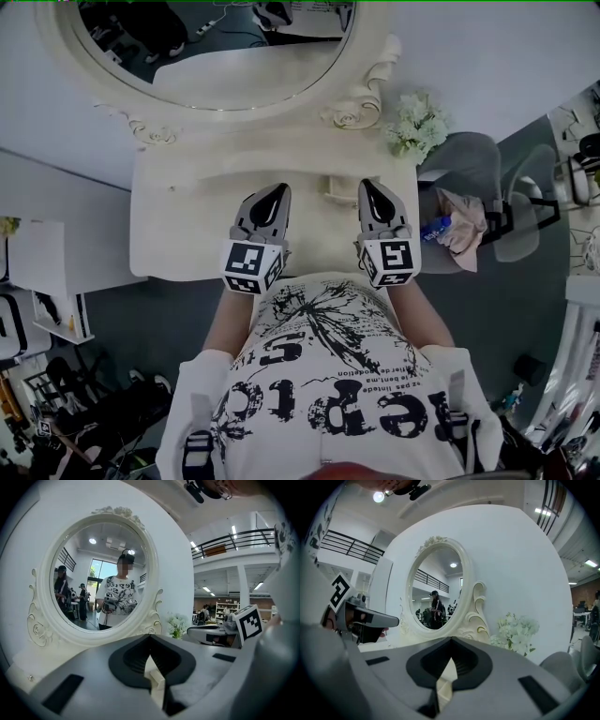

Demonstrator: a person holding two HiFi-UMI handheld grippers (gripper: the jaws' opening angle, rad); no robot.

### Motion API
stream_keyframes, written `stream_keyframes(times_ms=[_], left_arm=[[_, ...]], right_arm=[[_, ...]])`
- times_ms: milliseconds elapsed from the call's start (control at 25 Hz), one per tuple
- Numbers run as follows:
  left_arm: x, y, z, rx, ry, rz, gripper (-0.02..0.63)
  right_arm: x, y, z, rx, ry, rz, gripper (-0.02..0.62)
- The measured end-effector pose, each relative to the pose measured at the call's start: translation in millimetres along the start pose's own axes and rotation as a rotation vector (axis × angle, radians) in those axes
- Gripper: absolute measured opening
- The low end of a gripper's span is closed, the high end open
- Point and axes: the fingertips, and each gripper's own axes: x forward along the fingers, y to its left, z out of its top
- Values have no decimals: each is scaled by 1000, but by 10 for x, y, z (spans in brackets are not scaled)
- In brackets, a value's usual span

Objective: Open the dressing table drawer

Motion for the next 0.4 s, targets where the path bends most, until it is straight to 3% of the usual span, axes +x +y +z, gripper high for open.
stream_keyframes(times_ms=[400], left_arm=[[-1, -67, 56, 33, 2, -13, 14]], right_arm=[[-29, 59, -17, 4, 11, 17, 17]])
